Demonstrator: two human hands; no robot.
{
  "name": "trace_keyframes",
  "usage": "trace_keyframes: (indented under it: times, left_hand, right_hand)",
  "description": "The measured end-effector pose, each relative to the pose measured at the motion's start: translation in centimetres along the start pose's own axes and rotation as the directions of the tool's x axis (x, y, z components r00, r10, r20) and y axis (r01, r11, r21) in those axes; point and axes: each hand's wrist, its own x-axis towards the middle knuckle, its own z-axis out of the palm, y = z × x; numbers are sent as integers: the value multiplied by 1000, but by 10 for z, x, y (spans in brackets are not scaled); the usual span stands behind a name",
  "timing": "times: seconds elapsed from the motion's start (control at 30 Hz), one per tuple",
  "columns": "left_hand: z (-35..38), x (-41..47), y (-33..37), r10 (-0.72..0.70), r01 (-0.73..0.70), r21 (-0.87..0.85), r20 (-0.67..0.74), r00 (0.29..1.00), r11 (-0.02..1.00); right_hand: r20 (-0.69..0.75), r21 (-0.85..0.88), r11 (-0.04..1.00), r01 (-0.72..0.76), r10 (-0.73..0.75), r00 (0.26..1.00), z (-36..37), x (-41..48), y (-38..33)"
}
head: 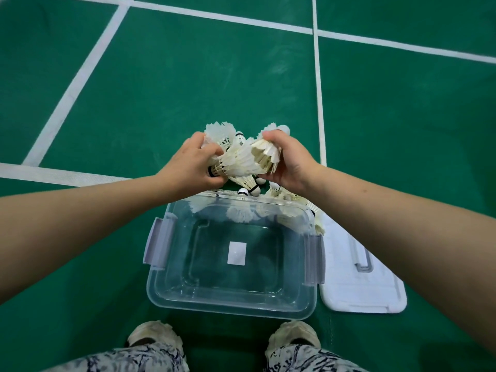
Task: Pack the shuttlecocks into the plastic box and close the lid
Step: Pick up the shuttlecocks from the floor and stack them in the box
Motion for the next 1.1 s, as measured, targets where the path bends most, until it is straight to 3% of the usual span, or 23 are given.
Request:
trace_keyframes:
  times: [0.17,0.4,0.5,0.57,0.67,0.8,0.97,1.1]
  left_hand:
    - [1,-2,-2,20,-20,-13,-18,1000,1000]
    - [-1,-8,-10,8,-9,-19,-42,999,1000]
    - [-1,-11,-16,-15,15,-2,-36,999,1000]
    - [-3,-12,-20,-36,36,9,-34,999,999]
    - [-4,-13,-26,-57,57,3,-44,997,998]
    - [-4,-18,-34,-84,85,7,-45,995,996]
    - [-10,-20,-48,-124,124,2,-88,988,992]
    - [-10,-22,-52,-126,126,-3,-95,988,992]
  right_hand:
    - [31,-44,999,-9,10,999,5,3,-1]
    - [-169,153,982,107,-81,982,-8,5,-21]
    - [-234,-96,987,128,-147,961,-21,10,-21]
    - [-170,-311,942,126,-185,968,-25,5,-12]
    - [-55,-520,842,142,-199,978,-19,-6,5]
    - [88,-774,599,206,-221,971,-5,-17,18]
    - [279,-901,283,330,-205,938,8,-30,35]
    - [431,-898,22,440,-165,887,20,-37,50]
